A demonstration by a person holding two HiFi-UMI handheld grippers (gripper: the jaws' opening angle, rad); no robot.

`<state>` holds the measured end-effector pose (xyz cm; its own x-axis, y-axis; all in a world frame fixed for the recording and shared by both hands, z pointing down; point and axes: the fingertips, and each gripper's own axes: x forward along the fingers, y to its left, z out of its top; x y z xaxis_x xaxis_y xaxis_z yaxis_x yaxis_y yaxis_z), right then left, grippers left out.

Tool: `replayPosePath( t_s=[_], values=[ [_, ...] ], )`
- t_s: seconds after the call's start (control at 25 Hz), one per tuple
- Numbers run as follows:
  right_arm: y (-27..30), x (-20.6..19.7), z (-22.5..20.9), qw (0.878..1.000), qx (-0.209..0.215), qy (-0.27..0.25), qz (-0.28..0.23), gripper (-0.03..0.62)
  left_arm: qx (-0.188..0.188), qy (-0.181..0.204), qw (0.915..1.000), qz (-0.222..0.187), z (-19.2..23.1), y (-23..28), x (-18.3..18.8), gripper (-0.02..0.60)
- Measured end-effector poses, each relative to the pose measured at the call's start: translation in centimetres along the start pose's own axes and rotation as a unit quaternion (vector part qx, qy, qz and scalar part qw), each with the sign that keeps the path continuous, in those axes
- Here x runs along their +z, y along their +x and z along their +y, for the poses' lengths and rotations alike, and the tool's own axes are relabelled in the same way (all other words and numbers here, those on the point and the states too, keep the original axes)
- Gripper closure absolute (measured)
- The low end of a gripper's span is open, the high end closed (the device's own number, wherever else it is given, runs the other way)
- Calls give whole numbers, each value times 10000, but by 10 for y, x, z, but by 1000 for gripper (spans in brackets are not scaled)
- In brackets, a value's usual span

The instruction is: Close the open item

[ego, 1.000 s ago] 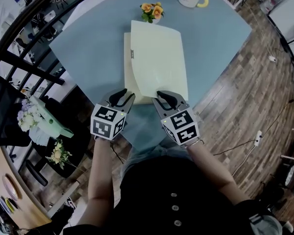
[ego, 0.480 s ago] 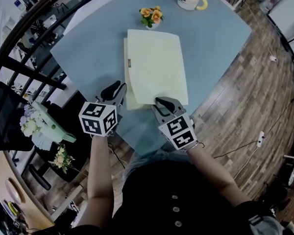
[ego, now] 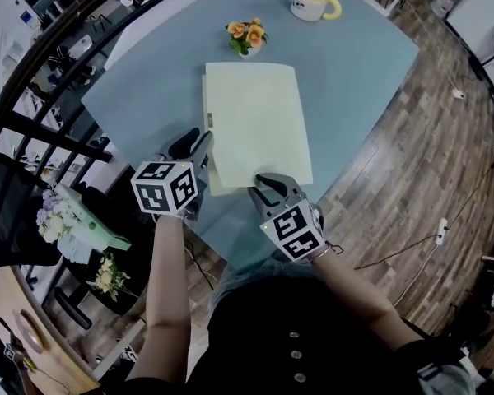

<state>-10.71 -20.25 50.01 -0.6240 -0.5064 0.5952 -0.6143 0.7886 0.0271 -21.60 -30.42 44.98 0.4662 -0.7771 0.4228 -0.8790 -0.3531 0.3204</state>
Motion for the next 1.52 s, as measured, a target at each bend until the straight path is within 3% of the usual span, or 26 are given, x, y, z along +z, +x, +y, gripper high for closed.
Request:
replayPosePath(
  t_s=[0.2, 0.6, 0.8, 1.0, 1.52],
  values=[
    [0, -1, 2, 9998, -12, -163, 58, 508, -94, -292, 9995, 67, 2, 12, 2, 404],
    [0, -3, 4, 9996, 44, -275, 101, 507, -10, -620, 9964, 576, 15, 39, -15, 402],
    [0, -2, 4, 9995, 35, -305, 89, 507, -187, -969, 9930, 646, 18, 48, -19, 403],
    [0, -2, 4, 9992, 25, -388, 116, 507, -318, -987, 9918, 745, 13, 53, -20, 445],
    [-4, 1, 14, 9928, 16, -1179, 233, 460, -524, -875, 9911, 850, 14, 50, -20, 451]
  ],
)
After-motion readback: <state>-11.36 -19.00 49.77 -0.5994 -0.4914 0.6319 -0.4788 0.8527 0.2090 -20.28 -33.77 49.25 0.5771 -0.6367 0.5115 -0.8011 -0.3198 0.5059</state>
